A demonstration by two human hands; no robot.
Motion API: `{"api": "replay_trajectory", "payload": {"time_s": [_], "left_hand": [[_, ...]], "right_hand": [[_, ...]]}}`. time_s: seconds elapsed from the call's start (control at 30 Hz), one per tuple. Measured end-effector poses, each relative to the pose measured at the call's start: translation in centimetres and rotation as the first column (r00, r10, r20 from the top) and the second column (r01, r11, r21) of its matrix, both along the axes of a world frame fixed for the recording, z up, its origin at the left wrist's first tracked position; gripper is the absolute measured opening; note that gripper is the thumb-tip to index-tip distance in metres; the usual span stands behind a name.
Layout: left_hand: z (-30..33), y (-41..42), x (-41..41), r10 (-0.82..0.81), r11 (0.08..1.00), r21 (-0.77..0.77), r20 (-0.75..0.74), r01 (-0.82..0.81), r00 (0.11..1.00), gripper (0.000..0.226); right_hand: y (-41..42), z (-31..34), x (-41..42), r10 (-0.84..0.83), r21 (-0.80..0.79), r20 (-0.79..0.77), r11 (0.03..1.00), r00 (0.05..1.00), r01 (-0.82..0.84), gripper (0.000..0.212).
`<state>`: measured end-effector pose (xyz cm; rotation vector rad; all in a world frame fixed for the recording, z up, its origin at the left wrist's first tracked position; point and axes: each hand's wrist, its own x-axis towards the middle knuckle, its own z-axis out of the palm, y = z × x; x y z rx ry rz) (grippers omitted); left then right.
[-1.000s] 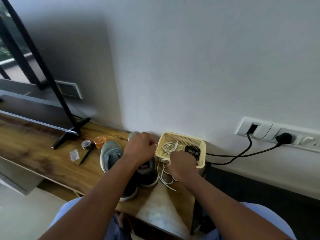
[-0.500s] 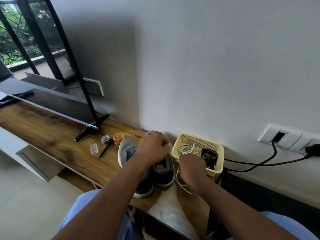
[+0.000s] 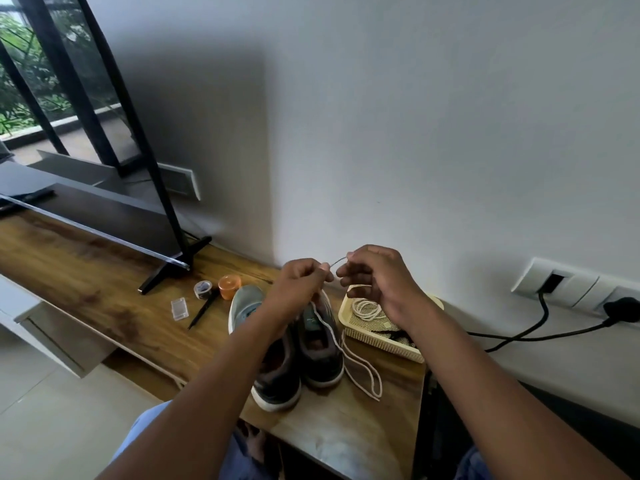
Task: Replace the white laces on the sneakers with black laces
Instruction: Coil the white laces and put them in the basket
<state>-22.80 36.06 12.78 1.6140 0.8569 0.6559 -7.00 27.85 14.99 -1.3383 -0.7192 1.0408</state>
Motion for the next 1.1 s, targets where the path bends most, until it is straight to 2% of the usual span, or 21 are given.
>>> {"api": "replay_trajectory", "payload": {"time_s": [0.07,0.13,0.23,0.33,0.4,0.5,0.6,0.67,0.7,0.77,0.83,0.93,1.03,1.1], "left_hand": [[0.0,0.7,-0.5,0.012,0.997,0.074,-0.014,-0.011,1.0,0.028],[0.0,1.1,-1.2,-0.013,0.977,0.211,-0.117,0.038,0.993,0.026],[-0.1,1.3,-1.7,-0.053,0.9,0.389,-0.35,0.197,0.935,0.023],[-0.1,1.1,-1.2,-0.038,0.832,0.475,-0.468,0.288,0.883,0.01],[-0.1,0.9,-0.8,-0.02,0.806,0.512,-0.48,0.298,0.877,0.005],[-0.3,0.9,-0.6,0.014,0.779,0.539,-0.525,0.32,0.851,0.007],[-0.2,1.1,-0.6,-0.022,0.816,0.493,-0.495,0.301,0.869,0.01],[0.2,1.6,-1.1,-0.064,0.851,0.447,-0.432,0.275,0.9,0.016],[0.3,2.0,-1.4,-0.067,0.865,0.435,-0.395,0.25,0.916,0.017],[0.1,3.2,-1.9,-0.032,0.888,0.424,-0.323,0.175,0.946,0.005],[-0.4,4.3,-2.1,-0.002,0.915,0.391,-0.243,0.1,0.97,0.015],[-1.0,5.2,-1.8,0.042,0.958,0.287,-0.093,-0.013,0.995,0.022],[-1.7,4.9,-0.7,0.104,0.961,0.261,-0.048,-0.088,0.993,0.029],[-2.2,4.0,0.3,0.117,0.952,0.295,-0.091,-0.085,0.989,0.034]], "right_hand": [[0.4,0.0,0.4,0.084,-0.173,0.118,0.983,0.989,-0.062,0.023],[0.9,-0.4,0.5,0.145,-0.339,0.267,0.94,0.953,-0.048,0.037],[1.7,-0.8,0.2,0.128,-0.279,0.277,0.959,0.952,-0.047,0.031],[2.0,-0.7,-1.0,0.275,-0.232,0.128,0.943,0.953,-0.24,0.036],[2.4,-1.0,-1.8,0.36,-0.25,0.082,0.91,0.929,-0.33,0.042],[3.0,-1.5,-2.8,0.39,-0.324,0.116,0.884,0.914,-0.336,0.035],[3.5,-1.6,-2.8,0.428,-0.397,0.188,0.856,0.884,-0.33,0.034],[3.8,-1.5,-2.4,0.474,-0.436,0.294,0.839,0.83,-0.325,0.026],[3.9,-1.5,-2.1,0.496,-0.455,0.327,0.829,0.804,-0.326,0.028],[4.1,-1.6,-1.5,0.531,-0.464,0.293,0.806,0.795,-0.367,0.046],[4.3,-1.4,-1.1,0.559,-0.383,0.125,0.789,0.819,-0.48,0.054],[4.6,-0.9,-0.6,0.572,-0.074,-0.159,0.806,0.805,-0.587,0.045],[5.1,0.0,-0.8,0.561,0.245,-0.378,0.828,0.736,-0.505,0.04],[5.5,0.4,-1.0,0.52,0.365,-0.468,0.85,0.714,-0.38,0.036]]}}
